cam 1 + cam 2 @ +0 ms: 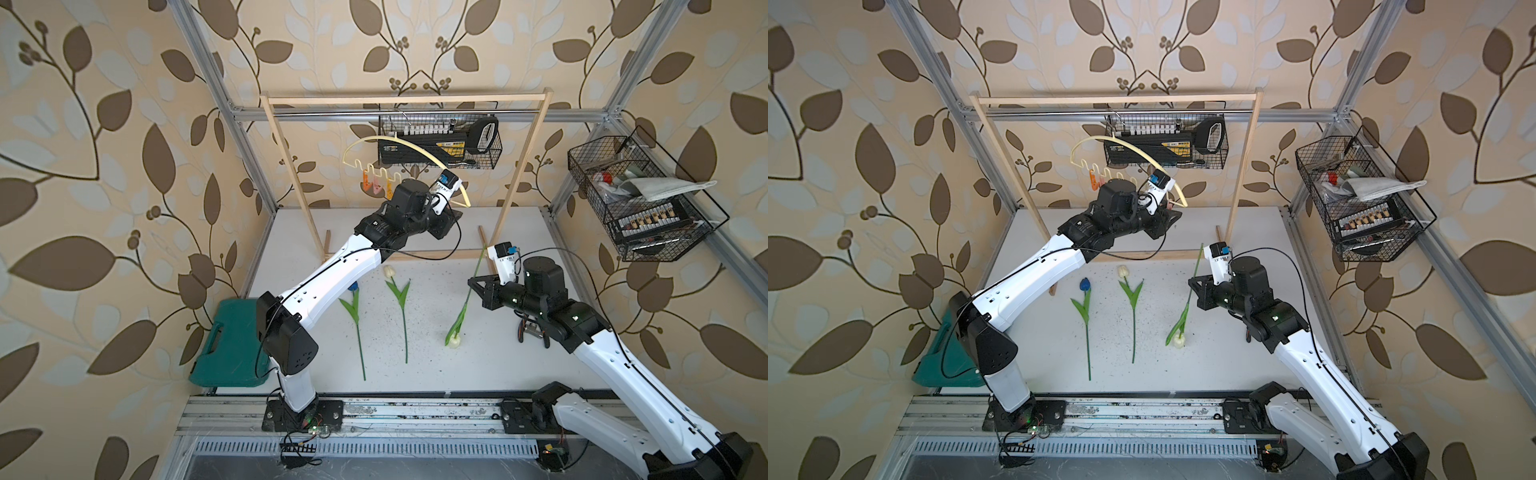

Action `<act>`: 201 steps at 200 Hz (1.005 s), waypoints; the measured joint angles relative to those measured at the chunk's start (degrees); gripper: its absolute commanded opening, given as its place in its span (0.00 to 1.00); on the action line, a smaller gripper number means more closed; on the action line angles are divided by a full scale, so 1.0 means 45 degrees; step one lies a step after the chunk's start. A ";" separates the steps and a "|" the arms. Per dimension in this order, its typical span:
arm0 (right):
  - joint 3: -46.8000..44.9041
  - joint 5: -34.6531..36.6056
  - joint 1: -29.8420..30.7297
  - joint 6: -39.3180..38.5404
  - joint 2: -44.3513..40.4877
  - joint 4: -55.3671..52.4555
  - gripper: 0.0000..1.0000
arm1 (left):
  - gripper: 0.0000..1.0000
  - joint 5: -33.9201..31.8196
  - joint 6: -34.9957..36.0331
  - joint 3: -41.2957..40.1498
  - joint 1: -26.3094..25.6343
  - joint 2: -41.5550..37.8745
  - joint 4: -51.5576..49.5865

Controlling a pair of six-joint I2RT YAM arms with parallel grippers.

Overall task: Dry the flowers on a clothes hanger
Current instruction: Open the clamp at the hanger.

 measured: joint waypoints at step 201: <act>0.0049 -0.0044 -0.0073 0.0000 0.0000 0.0005 0.05 | 0.62 -0.0894 0.0121 0.0000 -0.0112 0.0282 -0.0024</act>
